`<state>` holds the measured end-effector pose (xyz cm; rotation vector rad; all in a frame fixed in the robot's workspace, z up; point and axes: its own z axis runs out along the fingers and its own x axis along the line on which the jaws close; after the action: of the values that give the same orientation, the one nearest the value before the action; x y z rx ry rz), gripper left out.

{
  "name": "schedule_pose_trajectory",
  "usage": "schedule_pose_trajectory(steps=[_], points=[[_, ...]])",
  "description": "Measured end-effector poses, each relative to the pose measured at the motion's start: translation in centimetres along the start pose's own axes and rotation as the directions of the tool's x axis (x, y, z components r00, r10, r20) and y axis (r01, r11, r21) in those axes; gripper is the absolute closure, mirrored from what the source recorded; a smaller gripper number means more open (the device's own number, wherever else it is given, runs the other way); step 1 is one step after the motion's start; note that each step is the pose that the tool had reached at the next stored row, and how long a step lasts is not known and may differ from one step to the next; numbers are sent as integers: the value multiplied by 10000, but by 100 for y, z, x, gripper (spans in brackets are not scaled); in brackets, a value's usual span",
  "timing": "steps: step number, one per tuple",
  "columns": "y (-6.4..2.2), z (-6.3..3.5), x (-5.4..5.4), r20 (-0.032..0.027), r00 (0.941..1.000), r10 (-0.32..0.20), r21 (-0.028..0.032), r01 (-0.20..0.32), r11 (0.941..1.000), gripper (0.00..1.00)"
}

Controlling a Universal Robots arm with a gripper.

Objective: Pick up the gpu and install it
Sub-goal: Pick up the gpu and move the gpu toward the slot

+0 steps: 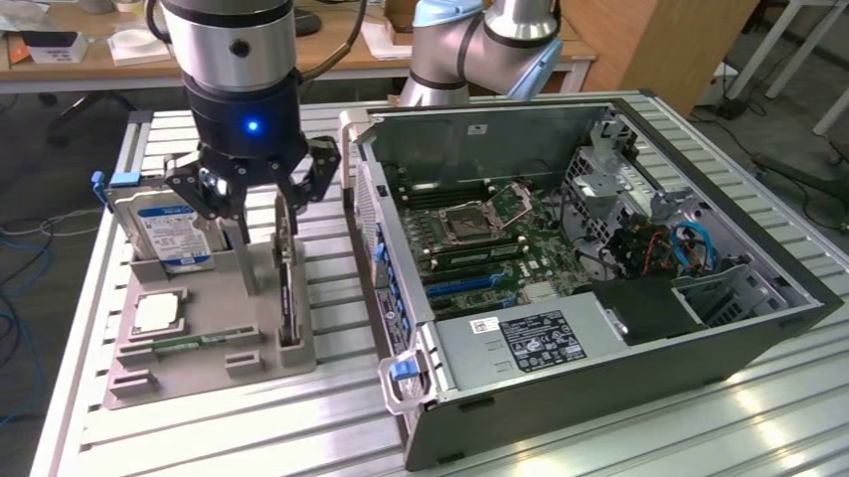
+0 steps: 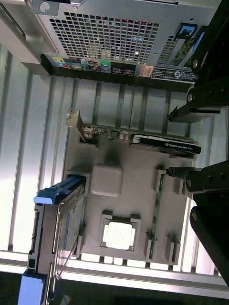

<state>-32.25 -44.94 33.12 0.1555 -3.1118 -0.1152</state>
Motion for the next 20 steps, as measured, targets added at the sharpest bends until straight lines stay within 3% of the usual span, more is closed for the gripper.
schedule_pose_trajectory(steps=[13,20], points=[[-8,88,-8,-2,10000,-25,0,25,10000,50],[-14,164,-15,31,9991,425,-9,-425,9991,50]])
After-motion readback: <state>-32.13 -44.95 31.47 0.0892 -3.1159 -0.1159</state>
